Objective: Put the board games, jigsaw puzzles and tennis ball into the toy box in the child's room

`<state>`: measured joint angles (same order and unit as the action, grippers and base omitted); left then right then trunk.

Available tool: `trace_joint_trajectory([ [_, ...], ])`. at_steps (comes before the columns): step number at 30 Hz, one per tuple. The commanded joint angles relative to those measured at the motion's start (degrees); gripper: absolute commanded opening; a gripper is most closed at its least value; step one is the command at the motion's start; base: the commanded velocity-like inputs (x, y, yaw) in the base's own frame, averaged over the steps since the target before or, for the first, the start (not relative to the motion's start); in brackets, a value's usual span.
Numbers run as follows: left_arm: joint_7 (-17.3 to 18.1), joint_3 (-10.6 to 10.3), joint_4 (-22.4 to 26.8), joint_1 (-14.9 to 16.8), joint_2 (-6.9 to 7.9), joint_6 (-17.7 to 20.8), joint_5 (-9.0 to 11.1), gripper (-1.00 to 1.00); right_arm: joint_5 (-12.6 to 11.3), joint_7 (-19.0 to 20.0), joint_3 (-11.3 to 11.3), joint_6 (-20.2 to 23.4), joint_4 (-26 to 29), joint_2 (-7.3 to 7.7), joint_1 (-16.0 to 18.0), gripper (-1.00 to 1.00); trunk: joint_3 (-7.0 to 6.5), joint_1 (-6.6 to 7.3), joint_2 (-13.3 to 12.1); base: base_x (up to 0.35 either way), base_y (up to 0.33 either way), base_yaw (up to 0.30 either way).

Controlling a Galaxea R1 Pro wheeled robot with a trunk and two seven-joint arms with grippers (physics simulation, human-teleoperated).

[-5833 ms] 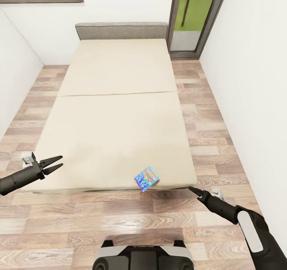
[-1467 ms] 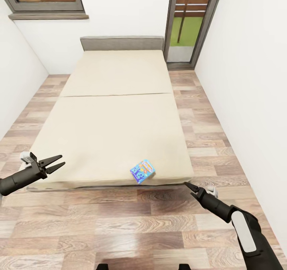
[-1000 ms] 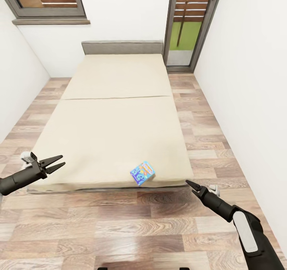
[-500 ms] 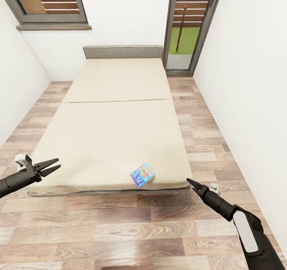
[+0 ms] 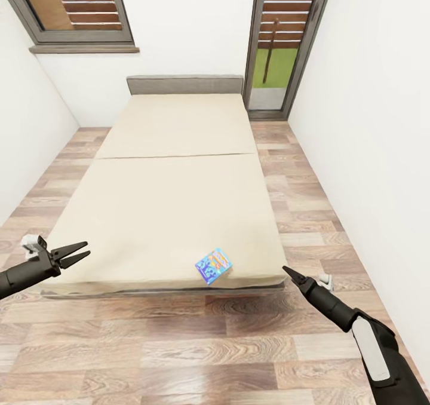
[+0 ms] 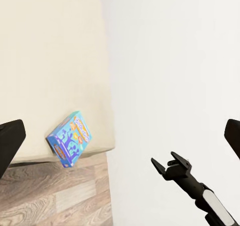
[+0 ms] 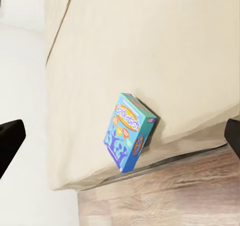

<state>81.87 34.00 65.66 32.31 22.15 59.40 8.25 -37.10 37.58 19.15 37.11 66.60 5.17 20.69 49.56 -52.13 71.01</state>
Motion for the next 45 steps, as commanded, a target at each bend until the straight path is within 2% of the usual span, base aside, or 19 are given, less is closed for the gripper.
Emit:
trace_joint_trajectory([
  [1, 0.2, 0.0, 0.0, 0.0, 0.00, 0.6, 0.0, 1.00, -0.2, 0.2, 0.1, -0.2, -0.1, 0.00, -0.1, 1.00, -0.06, 0.00, 0.0, 0.000, 0.000, 0.000],
  [9, 0.1, -0.1, 0.0, -0.8, -0.15, 0.6, -0.1, 1.00, 0.1, 0.9, 0.0, -3.9, -0.6, 0.06, -0.7, 1.00, 0.44, -1.54, 2.8, 0.000, 0.000, 0.000],
  [18, 0.0, -0.3, 0.0, -0.9, -0.19, 0.6, 0.0, 1.00, 0.0, 1.3, 0.1, -4.3, -0.3, 0.19, -1.1, 1.00, -0.41, -1.54, 2.8, 0.000, 0.000, 0.000],
  [25, 0.0, -0.4, 0.1, -0.9, -0.24, 0.6, 0.0, 1.00, -0.1, 2.0, 0.3, -4.4, -0.1, 1.36, -1.3, 1.00, -1.07, -1.54, 2.8, 0.000, 0.000, 0.000],
  [34, 0.0, -0.3, 0.1, -0.9, -0.06, 0.6, 0.0, 1.00, -0.1, 2.1, 0.4, -4.4, -0.3, 1.94, -1.3, 1.00, -1.92, -1.54, 2.8, 0.000, 0.000, 0.000],
  [42, 0.1, -0.4, 0.2, -0.9, -0.08, 0.6, 0.1, 1.00, -0.2, 2.4, 0.5, -4.4, -0.3, 3.13, -1.3, 1.00, -1.24, -3.30, 6.0, 0.000, 0.000, 0.000],
  [45, 0.1, -0.4, 0.2, -0.9, -0.09, 0.6, 0.2, 1.00, -0.2, 4.4, 1.6, -4.4, -0.4, 3.22, -1.3, 1.00, -0.98, -3.96, 7.2, 0.000, 0.000, 0.000],
])
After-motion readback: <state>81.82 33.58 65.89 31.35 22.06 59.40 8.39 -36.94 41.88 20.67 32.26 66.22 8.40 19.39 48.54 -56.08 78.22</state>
